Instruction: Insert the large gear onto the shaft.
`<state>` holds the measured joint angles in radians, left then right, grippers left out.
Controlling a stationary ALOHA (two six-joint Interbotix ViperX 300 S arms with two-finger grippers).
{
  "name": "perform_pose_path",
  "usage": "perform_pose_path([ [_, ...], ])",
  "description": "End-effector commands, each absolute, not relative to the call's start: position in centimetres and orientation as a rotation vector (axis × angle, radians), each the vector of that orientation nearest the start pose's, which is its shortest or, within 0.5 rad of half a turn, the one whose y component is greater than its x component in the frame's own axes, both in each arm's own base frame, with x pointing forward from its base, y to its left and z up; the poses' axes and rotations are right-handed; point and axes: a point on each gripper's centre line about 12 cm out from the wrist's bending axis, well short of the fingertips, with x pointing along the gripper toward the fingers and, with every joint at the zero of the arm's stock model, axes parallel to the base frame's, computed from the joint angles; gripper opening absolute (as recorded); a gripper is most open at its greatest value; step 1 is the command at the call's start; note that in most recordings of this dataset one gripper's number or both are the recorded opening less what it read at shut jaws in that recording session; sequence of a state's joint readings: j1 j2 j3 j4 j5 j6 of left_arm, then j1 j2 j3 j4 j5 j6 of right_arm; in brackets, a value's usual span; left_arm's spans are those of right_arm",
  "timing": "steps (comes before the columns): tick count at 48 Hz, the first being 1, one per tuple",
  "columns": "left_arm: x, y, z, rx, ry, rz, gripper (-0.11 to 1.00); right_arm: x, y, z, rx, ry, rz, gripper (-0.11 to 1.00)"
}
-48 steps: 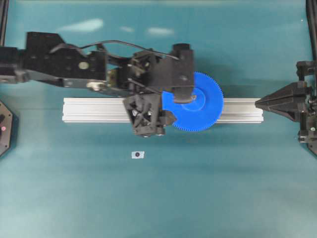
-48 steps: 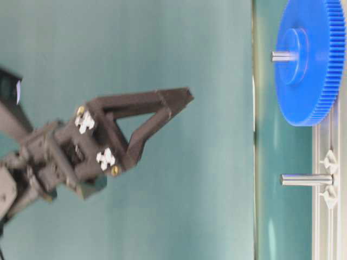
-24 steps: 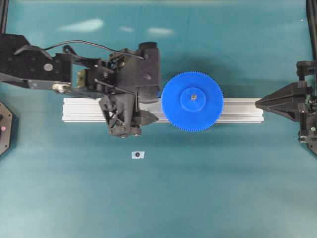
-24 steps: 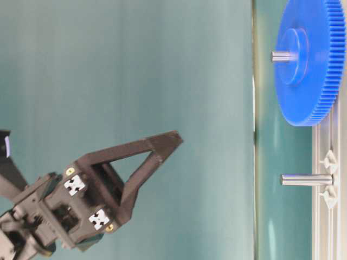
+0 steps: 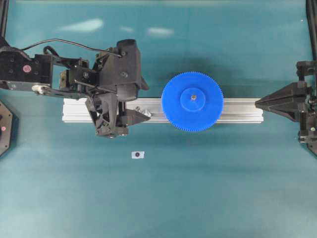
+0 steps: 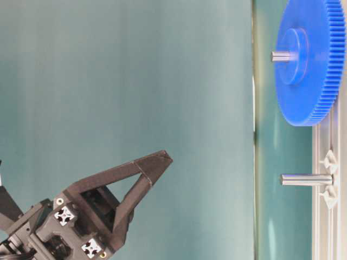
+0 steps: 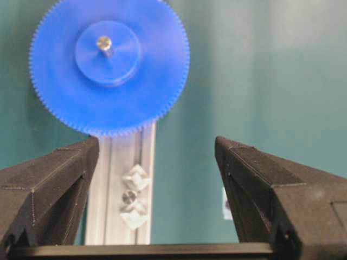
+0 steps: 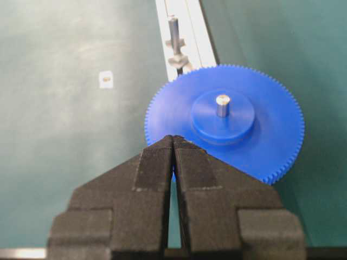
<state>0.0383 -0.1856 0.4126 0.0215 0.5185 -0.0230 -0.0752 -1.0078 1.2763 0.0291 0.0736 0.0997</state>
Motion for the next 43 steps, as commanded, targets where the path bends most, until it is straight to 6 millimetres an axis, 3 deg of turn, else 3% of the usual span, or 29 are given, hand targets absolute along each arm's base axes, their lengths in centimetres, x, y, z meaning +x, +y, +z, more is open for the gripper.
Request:
perform_pose_path([
  [1,38.03,1.49,29.91,-0.009,0.690,0.046,0.83,18.08,-1.36,22.39,0.153,0.322,-0.097,0.07],
  [43,38.96,2.10,30.18,-0.070,0.625,0.078,0.83,18.06,-1.36,22.32,0.153,0.324,-0.097,0.07],
])
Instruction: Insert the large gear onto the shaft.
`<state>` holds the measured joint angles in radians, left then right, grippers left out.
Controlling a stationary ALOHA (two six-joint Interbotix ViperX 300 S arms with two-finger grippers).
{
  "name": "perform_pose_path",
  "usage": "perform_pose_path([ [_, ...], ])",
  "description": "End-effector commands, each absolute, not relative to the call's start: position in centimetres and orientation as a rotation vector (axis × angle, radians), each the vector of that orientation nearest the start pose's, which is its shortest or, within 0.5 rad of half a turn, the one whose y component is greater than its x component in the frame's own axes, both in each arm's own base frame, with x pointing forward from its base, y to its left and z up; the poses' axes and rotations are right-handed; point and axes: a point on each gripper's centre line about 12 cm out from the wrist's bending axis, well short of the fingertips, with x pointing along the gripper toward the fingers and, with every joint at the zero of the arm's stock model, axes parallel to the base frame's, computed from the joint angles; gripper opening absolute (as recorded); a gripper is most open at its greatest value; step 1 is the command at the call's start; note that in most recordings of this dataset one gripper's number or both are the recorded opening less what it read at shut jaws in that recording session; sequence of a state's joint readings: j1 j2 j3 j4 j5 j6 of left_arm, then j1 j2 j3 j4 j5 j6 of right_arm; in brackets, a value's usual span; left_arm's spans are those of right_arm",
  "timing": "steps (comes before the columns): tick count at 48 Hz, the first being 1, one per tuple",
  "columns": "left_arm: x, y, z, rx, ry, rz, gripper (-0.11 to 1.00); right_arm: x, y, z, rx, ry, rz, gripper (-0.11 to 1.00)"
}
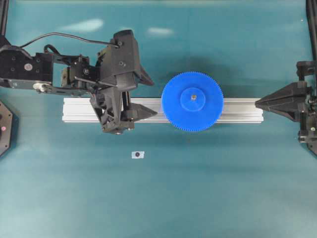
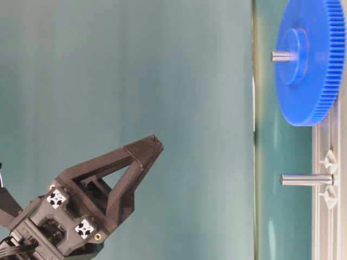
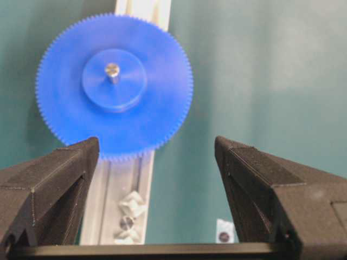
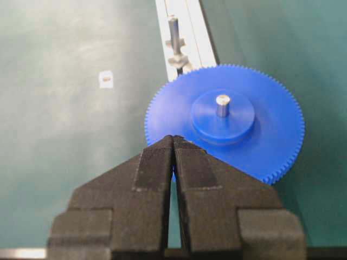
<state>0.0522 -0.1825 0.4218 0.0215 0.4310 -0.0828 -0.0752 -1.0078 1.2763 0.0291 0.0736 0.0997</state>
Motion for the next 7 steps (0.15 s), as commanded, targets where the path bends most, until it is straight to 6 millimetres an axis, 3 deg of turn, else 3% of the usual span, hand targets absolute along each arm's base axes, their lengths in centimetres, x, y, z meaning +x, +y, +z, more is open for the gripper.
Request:
perform_pose_path([
  [1,38.98,2.10,30.12,-0.070,0.627,0.078,0.83,18.06,-1.36,22.32,0.153,0.324,-0.097,0.07],
  [7,39.00,2.04,30.14,-0.069,0.625,0.076,0.83,18.02,-1.36,22.20,0.153,0.327,-0.097,0.07],
])
